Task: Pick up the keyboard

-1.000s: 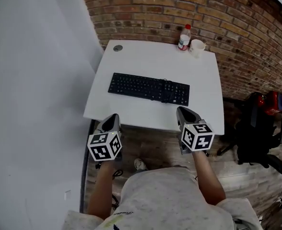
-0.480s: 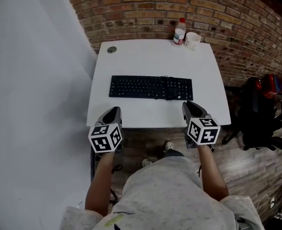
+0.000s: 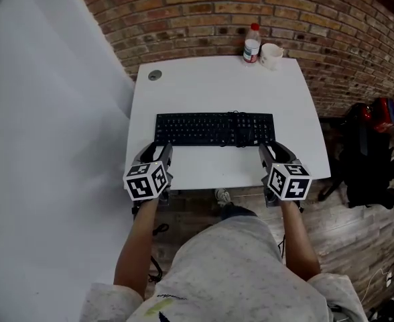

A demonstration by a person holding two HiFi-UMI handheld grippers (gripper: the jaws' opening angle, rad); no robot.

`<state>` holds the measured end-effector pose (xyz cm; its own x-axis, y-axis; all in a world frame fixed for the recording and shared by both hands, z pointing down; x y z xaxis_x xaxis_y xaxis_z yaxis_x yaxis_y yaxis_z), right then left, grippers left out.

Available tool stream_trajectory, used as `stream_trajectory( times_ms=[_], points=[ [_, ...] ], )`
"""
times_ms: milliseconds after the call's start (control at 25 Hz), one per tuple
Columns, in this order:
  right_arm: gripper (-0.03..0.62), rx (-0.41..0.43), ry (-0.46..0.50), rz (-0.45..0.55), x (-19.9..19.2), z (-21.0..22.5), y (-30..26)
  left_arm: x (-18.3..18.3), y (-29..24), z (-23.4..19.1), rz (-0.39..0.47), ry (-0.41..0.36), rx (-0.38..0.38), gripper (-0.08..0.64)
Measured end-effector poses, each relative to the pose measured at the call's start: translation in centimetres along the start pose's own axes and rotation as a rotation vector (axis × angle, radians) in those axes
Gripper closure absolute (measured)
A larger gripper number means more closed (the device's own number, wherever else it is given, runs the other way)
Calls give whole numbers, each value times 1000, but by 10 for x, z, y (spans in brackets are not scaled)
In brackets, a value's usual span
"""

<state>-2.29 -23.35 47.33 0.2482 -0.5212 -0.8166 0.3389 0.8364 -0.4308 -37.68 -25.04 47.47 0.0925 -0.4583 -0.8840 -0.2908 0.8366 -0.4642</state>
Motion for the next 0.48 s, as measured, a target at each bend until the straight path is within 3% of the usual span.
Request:
stream_trajectory(
  times_ms=[160,480],
  points=[
    [414,-24,-10,-9,6,13,-15,0,-27,-9,-42,-13,-9,302],
    [340,-60,-37,-53,13,39,-53,-2,-80,-28,-111,-14,-3,231]
  ],
)
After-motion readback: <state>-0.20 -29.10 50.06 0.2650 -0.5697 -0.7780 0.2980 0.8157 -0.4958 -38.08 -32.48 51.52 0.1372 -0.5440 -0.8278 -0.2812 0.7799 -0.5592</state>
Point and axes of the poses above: the fingertips, and each gripper's own axes: y backward along the fingers, z to its right, x out of its top, the point moved 6 cm from there along y, backward along the fingers, and after that the axes turned 10 degrees about -y, right-handed, at the moved point
